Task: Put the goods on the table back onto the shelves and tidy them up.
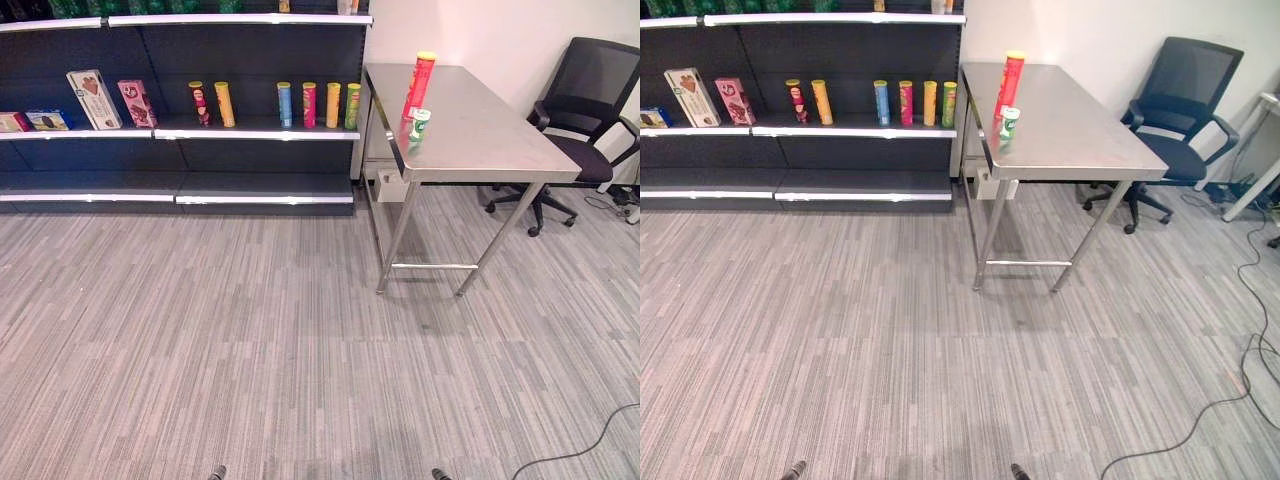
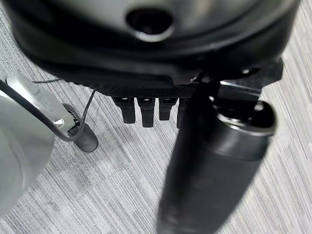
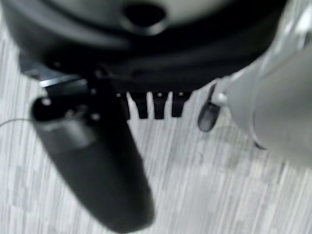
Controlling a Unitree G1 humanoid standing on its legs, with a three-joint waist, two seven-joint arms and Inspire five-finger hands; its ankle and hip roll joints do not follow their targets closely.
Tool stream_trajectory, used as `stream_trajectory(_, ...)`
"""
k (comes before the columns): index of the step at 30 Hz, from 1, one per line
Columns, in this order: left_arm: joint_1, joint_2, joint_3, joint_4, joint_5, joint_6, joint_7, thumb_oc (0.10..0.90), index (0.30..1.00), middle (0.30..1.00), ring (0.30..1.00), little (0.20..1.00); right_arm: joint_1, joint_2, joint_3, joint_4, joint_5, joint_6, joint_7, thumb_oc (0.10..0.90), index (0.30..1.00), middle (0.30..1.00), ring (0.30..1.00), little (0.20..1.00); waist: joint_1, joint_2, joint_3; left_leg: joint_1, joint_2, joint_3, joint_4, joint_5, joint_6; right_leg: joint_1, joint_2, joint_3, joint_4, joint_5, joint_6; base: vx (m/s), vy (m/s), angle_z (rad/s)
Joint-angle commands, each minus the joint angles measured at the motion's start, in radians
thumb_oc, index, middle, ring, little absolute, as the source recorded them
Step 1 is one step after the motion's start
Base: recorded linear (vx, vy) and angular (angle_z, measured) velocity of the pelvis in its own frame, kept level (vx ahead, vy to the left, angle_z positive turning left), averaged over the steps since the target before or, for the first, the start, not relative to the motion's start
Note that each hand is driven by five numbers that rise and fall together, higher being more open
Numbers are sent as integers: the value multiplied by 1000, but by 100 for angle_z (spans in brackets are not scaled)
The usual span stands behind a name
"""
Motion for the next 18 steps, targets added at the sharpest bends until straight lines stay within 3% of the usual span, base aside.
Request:
stream_trajectory(1,-54,-8,12,38,10,-39,1,800,900,900,900,900,-34,-2,-45,65,-6,-17,-7,800,900,900,900,900,8,-16,-15,7,-43,26,-6,-56,2,-27,-46,-16,-7,53,94,0,0,0)
stream_trajectory(11,-60,4,-26,66,77,-33,-25,800,900,900,900,900,-47,1,2,48,-70,-24,0,800,900,900,900,900,3,-17,-21,13,-38,28,-6,-60,0,-23,-45,-12,-7,52,91,0,0,0)
stream_trajectory(18,-68,16,-78,26,175,-92,31,800,900,900,900,900,-44,9,25,21,-94,-61,-13,800,900,900,900,900,6,-26,-23,23,-38,25,-6,-65,-1,-15,-45,-13,-7,49,91,0,0,0)
